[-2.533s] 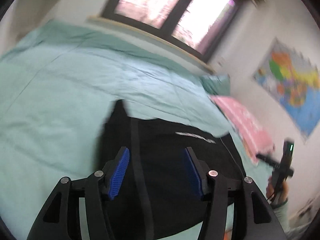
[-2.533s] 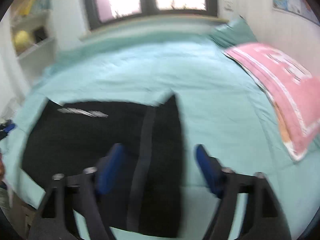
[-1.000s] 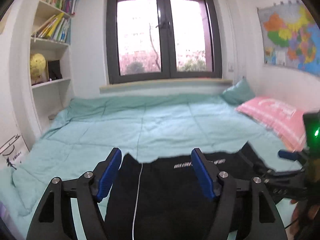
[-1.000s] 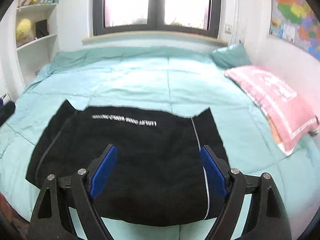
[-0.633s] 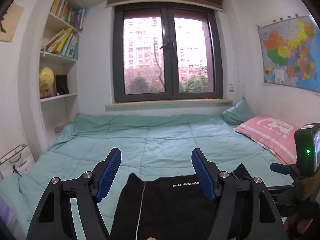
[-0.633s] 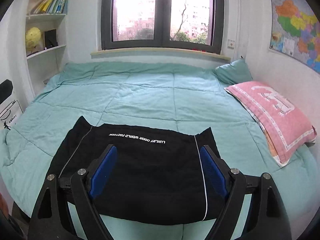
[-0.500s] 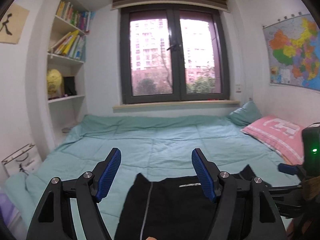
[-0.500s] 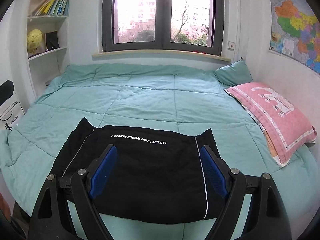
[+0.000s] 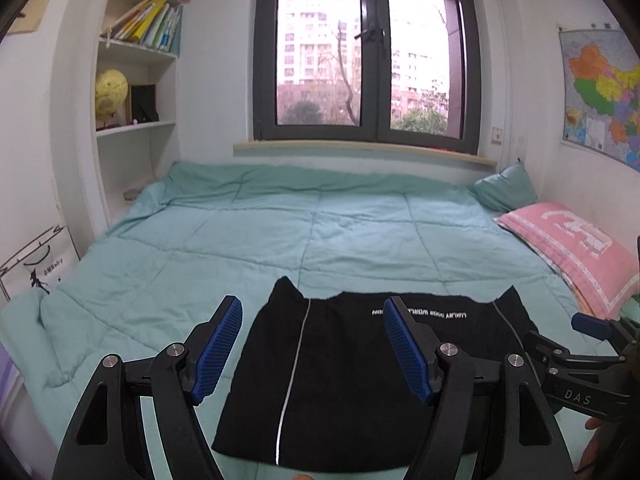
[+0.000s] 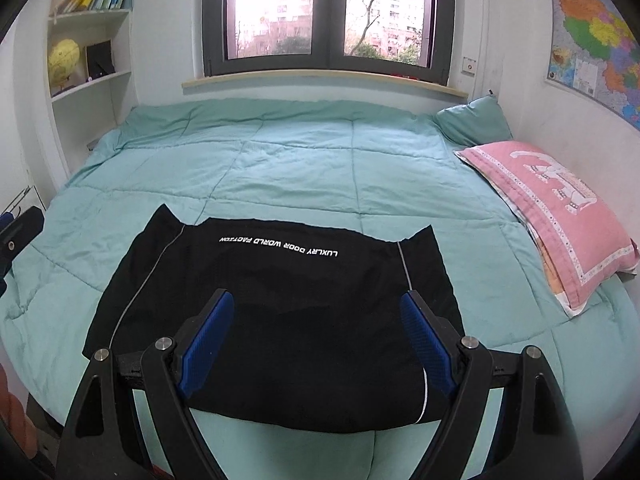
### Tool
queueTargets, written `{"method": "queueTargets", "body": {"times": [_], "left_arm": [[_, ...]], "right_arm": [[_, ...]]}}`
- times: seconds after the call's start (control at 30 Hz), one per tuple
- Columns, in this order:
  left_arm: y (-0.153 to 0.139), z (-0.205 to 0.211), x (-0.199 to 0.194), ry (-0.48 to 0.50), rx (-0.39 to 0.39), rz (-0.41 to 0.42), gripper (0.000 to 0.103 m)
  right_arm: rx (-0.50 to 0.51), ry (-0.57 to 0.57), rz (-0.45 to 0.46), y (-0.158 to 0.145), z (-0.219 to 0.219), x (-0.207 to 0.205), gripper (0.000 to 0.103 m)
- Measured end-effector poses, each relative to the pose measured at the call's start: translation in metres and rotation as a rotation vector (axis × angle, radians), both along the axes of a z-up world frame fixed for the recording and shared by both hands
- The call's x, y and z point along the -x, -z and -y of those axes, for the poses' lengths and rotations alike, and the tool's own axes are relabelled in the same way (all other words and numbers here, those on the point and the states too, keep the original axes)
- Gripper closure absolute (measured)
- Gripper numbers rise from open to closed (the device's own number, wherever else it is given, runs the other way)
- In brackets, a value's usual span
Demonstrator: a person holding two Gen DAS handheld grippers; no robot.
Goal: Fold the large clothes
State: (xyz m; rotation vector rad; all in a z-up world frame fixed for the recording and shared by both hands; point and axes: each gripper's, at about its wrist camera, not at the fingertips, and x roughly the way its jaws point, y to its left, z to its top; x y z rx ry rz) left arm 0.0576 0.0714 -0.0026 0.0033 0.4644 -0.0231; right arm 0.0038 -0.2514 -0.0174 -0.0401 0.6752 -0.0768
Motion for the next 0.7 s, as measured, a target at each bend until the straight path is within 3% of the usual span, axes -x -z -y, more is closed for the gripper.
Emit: {"method": "queueTargets", "body": {"times": [0.13, 0.3, 0.7], "left_arm": [[0.008, 0.006, -0.004, -0.014, -0.038, -0.024, 0.029], [0.016, 0.011, -0.009, -0.003, -0.038, -0.062, 0.029], [0.024, 0.023, -0.014, 0.039, -0.063, -0.111, 0.029]], "right_arm": [[-0.009, 0.001, -0.012, 0.006, 0.000, -0.002, 0.017], [-0.056, 0.015, -0.015, 0.011, 0.011, -0.002, 0.017], [-0.067, 0.028, -0.046, 0.023, 0.019, -0.003, 0.017]]}}
